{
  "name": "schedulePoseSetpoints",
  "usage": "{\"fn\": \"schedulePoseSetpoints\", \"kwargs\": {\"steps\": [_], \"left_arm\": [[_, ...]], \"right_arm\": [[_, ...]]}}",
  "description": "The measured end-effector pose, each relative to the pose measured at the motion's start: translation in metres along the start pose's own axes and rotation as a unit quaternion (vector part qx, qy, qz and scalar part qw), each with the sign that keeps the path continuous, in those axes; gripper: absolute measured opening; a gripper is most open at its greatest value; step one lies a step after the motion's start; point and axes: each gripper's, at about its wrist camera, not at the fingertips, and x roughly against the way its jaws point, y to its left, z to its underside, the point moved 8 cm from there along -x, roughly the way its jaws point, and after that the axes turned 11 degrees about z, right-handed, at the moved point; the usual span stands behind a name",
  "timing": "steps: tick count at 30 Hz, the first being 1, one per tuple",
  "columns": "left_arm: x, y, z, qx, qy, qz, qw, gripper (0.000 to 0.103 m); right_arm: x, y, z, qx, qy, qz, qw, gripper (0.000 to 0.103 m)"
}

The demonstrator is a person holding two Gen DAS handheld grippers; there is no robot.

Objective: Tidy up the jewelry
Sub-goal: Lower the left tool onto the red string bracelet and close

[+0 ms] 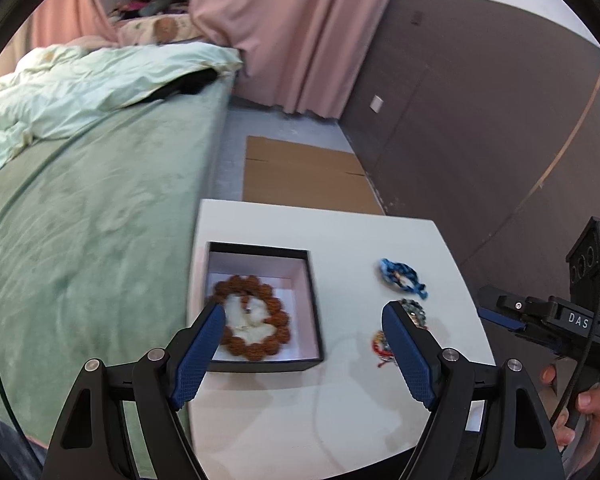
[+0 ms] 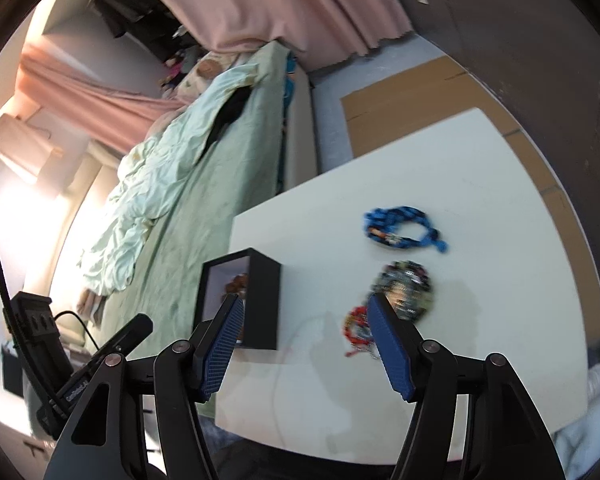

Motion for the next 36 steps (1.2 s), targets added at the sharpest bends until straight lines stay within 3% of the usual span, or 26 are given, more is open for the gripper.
{"fn": "schedulePoseSetpoints", "kwargs": {"steps": [14, 17, 19, 26, 34, 36], "left_arm": [[-0.058, -0.075, 0.023, -0.043, 0.058, 0.055, 0.9959, 0.079], [-0.073, -0.084, 0.029, -0.034, 0.078, 0.064, 0.9943, 0.07], [-0.083, -0.089, 0.032, -0.03, 0.091, 0.067, 0.9931, 0.07], [-0.108, -0.099, 0.041, -0.009, 0.13, 0.067, 0.9891, 0.064], [-0.144, -0.098, 0.052, -0.006, 0.165, 0.036, 0.9856, 0.061], [-0.153, -0.094, 0.055, 0.004, 0.173, 0.034, 0.9843, 0.055]], "right_arm": [[0.018, -0.074, 0.008, -0.055, -0.003, 0.014, 0.998, 0.065], [0.023, -0.089, 0.01, -0.07, -0.004, 0.015, 0.997, 0.065], [0.026, -0.098, 0.011, -0.075, -0.007, 0.019, 0.997, 0.065], [0.031, -0.121, 0.015, -0.096, -0.011, 0.026, 0.995, 0.065], [0.027, -0.132, 0.024, -0.109, -0.003, 0.028, 0.994, 0.065], [0.027, -0.134, 0.025, -0.112, -0.002, 0.03, 0.993, 0.065]]}}
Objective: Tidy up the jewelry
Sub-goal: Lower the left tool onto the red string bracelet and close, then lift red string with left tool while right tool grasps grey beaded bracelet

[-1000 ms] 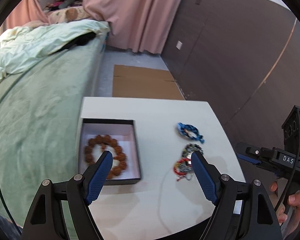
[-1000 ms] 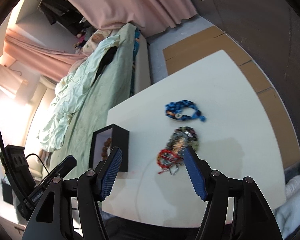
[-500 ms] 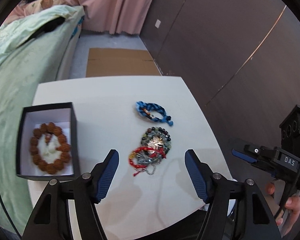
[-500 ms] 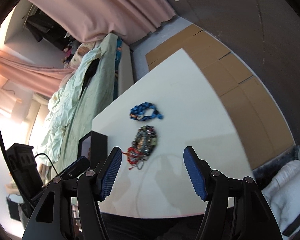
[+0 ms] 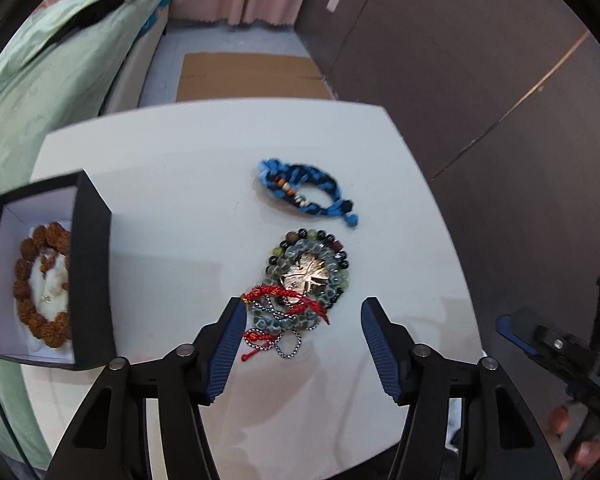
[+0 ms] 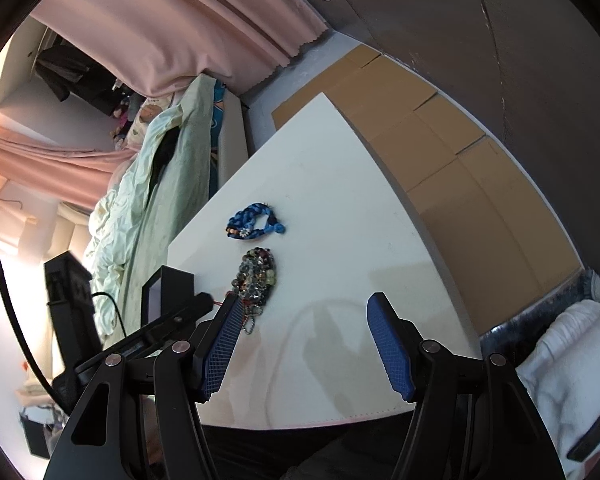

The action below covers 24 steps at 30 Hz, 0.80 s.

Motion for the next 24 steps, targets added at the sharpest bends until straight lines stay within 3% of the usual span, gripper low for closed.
{"fn": "schedulePoseSetpoints", "kwargs": {"steps": [7, 24], "left_arm": [[-0.015, 0.01, 0.001, 0.024, 0.01, 0.019, 0.9995, 0.003], [0.053, 0.002, -0.014, 0.003, -0.061, 0.046, 0.997, 0.003]], "right_arm": [[-0.002, 0.0, -0.001, -0.004, 0.0, 0.001, 1.0, 0.065], [-0.021, 0.04, 0.004, 0.023, 0.021, -0.018, 0.999, 0.065]]}}
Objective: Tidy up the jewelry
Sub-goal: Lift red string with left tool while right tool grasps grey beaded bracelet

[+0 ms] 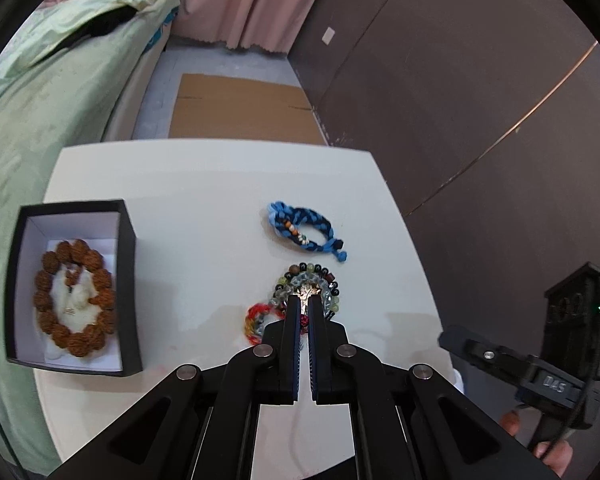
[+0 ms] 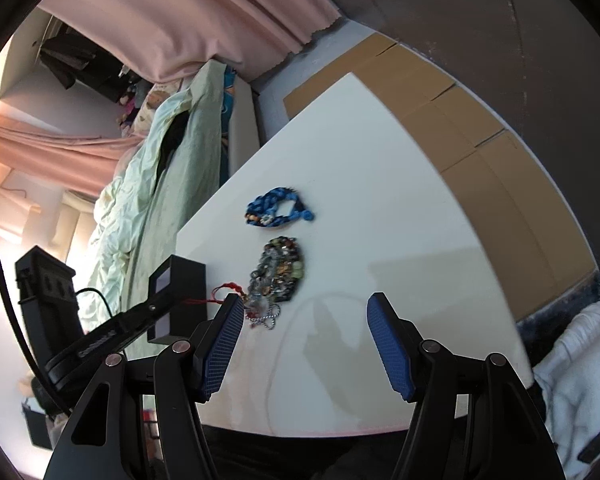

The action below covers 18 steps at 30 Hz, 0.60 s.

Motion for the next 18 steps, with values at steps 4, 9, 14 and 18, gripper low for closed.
{"fn": "schedulePoseSetpoints", "kwargs": {"steps": [4, 9, 14, 18], "left_arm": [[0.017, 0.003, -0.005, -0.001, -0.015, 0.002, 0.9999, 0.003], [0.035, 0.008, -0.008, 0.002, -0.031, 0.007, 0.9995, 0.003], [0.053, 0.012, -0.012, 0.004, -0.045, 0.013, 0.9989, 0.003], [0.067, 0.013, -0.016, 0.001, -0.057, 0.018, 0.9982, 0.003]], "right_arm": [[-0.008, 0.017, 0.001, 0.01, 0.007, -0.012, 1.0, 0.065], [-0.023, 0.034, 0.004, 0.017, 0.021, -0.025, 0.999, 0.065], [-0.044, 0.05, 0.008, 0.015, 0.044, -0.041, 0.998, 0.058], [-0.061, 0.06, 0.008, 0.014, 0.056, -0.039, 0.998, 0.05]]}}
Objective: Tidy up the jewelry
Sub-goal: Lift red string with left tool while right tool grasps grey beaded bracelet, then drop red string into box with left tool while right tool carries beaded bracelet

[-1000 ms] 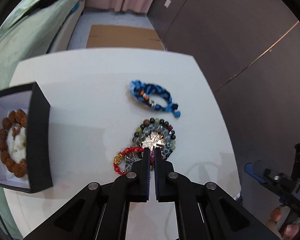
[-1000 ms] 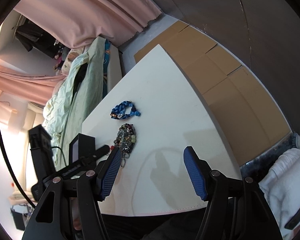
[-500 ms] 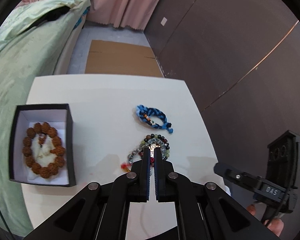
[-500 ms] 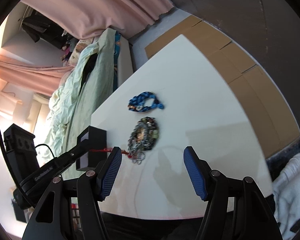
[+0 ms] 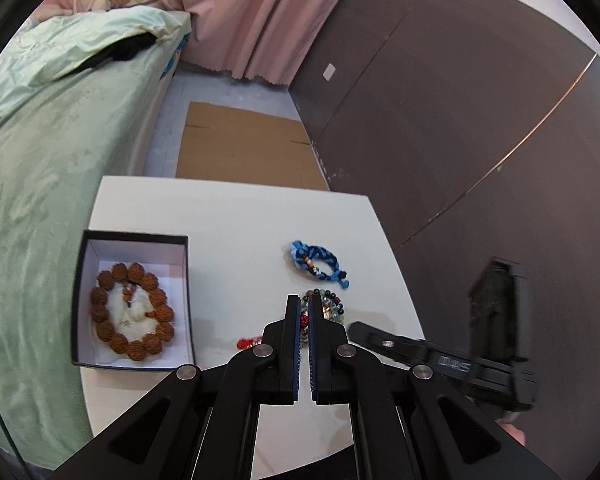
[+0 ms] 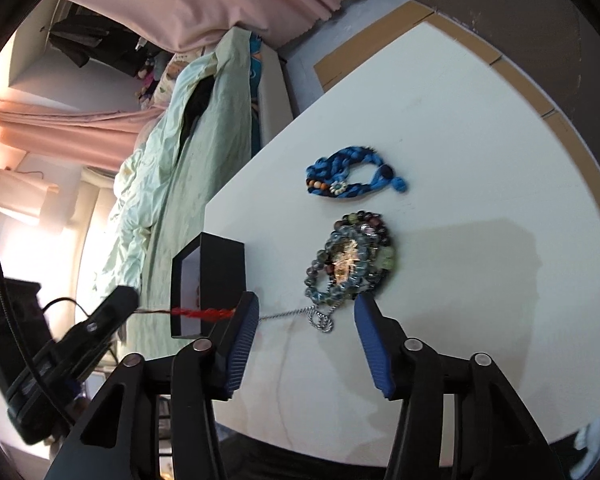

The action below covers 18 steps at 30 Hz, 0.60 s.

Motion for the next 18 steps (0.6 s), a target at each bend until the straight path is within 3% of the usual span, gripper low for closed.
{"fn": "schedulePoseSetpoints", "kwargs": {"steps": [4, 11, 14, 16, 18], "left_arm": [[0.012, 0.001, -0.005, -0.002, -0.011, 0.004, 0.9999, 0.003], [0.023, 0.006, -0.008, 0.001, -0.021, 0.006, 0.9998, 0.003], [0.029, 0.006, -0.01, 0.0, -0.025, 0.007, 0.9996, 0.003], [0.033, 0.004, -0.011, -0.002, -0.03, 0.008, 0.9995, 0.003], [0.041, 0.002, -0.014, -0.006, -0.038, 0.007, 0.9993, 0.003]], "right_arm": [[-0.018, -0.003, -0.004, -0.009, 0.012, 0.022, 1.0, 0.043], [-0.036, -0.014, -0.006, -0.027, 0.021, 0.051, 0.998, 0.043], [-0.039, -0.016, -0.01, -0.028, 0.021, 0.064, 0.997, 0.032], [-0.044, -0.02, -0.011, -0.034, 0.025, 0.073, 0.996, 0.011], [-0.043, -0.022, -0.012, -0.04, 0.025, 0.068, 0.997, 0.011]]}}
